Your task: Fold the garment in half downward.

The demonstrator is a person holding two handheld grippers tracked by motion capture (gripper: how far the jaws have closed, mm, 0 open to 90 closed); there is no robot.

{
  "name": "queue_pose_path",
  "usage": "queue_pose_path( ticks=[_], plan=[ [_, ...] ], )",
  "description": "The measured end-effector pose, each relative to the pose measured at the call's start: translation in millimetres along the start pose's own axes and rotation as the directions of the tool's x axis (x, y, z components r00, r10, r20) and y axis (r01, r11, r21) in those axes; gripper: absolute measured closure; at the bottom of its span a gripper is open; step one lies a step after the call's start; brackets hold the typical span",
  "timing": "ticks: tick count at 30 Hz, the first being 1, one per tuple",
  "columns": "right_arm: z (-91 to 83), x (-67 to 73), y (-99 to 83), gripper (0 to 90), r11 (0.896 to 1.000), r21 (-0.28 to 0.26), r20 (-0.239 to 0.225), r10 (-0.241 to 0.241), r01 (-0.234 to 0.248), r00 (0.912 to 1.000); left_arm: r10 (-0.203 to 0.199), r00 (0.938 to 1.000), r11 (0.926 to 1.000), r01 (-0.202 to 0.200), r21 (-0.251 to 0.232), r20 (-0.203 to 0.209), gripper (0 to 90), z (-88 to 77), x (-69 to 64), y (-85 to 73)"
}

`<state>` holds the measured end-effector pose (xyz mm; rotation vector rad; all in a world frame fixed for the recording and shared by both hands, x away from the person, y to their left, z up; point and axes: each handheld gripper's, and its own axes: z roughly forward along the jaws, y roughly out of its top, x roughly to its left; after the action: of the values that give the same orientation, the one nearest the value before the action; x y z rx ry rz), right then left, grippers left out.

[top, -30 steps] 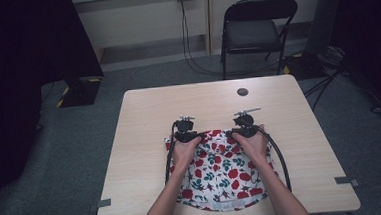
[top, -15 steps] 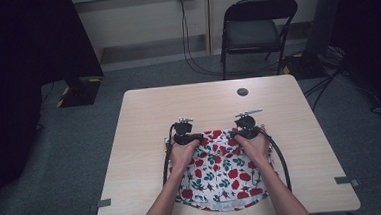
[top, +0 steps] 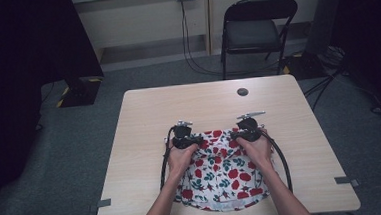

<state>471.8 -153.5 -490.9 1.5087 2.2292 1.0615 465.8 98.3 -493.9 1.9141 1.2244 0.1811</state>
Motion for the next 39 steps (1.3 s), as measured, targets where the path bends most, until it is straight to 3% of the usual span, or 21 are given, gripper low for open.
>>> queue_pose_path(
  ticks=[15, 27, 39],
  plan=[
    [-16.8, 5.6, -7.5, 87.6, 0.999, -0.038, -0.02, -0.029, 0.028, 0.9994, 0.051, 0.9979, 0.9982, -0.05, -0.034, 0.039, 86.6, -16.8, -10.1, -5.8],
    [-29.6, 13.2, -14.0, 87.5, 0.997, -0.064, -0.043, -0.053, 0.05, 0.9977, 0.064, 0.996, 0.9967, -0.06, -0.054, 0.062, 86.4, -29.2, -14.5, -15.6],
    [-44.4, 11.6, -26.3, 87.4, 0.995, -0.095, -0.073, -0.044, 0.037, 0.9964, 0.077, 0.9918, 0.9946, -0.07, -0.077, 0.102, 86.4, -42.1, -22.4, -21.2]
  ],
)
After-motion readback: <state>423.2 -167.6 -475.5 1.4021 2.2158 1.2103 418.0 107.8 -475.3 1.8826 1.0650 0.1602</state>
